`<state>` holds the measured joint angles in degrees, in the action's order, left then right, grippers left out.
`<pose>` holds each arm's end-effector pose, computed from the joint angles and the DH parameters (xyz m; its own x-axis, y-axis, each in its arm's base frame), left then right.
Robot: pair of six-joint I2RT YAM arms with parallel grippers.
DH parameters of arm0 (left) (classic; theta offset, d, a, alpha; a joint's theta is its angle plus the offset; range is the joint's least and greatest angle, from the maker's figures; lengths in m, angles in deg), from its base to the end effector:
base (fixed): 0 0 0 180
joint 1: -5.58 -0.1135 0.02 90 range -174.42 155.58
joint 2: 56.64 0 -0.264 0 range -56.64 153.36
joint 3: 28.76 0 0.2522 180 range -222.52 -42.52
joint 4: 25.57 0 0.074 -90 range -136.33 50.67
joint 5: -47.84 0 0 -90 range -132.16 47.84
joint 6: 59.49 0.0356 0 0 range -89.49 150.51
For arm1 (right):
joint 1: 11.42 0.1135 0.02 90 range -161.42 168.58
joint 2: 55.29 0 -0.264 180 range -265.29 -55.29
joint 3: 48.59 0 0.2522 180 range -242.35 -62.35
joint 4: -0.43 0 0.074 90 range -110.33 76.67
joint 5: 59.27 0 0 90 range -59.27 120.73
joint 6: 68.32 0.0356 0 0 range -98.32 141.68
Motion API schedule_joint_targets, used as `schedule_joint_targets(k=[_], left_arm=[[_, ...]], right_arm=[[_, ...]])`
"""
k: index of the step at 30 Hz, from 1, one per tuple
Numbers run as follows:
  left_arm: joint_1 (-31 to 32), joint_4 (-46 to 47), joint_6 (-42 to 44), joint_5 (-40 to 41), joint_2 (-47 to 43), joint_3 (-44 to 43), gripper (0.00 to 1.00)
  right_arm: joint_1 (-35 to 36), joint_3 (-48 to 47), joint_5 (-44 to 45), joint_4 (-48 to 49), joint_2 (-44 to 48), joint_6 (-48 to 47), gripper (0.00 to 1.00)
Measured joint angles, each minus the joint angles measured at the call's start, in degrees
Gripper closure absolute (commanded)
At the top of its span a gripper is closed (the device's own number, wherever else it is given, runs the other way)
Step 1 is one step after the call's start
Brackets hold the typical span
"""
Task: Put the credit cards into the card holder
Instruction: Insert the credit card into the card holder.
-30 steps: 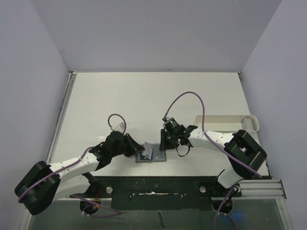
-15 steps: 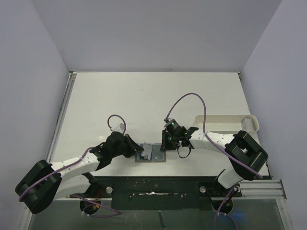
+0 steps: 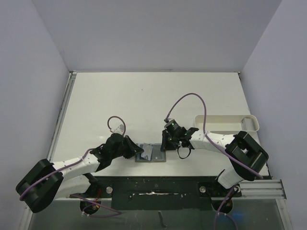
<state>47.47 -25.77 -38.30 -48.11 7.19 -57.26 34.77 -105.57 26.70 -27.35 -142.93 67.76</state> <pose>0.1452 -0.1352 0.1410 -0.8341 -0.4976 -0.2380 -0.1406 0.6091 -0.7806 0.1944 0.2062 0.1554 -0.9460 0.0518 -0.3199 -0.0921 0.9035 0.4185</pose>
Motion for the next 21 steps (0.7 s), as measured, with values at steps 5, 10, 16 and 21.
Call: schedule_joint_targets(k=[5,10,16,21], left_arm=[[0.17,1.38,0.00,0.11,1.42,0.22,1.00],[0.59,2.62,0.07,0.35,3.21,0.28,1.00],[1.18,2.78,0.46,1.40,4.44,0.26,1.00],[1.40,3.04,0.48,2.19,4.92,0.26,1.00]], right_arm=[[0.02,0.28,0.02,0.35,0.11,0.07,0.87],[0.02,0.42,0.07,0.55,0.13,0.39,0.87],[0.02,0.92,0.13,0.98,0.52,0.70,0.88],[0.02,1.11,0.20,1.14,0.74,0.85,0.88]])
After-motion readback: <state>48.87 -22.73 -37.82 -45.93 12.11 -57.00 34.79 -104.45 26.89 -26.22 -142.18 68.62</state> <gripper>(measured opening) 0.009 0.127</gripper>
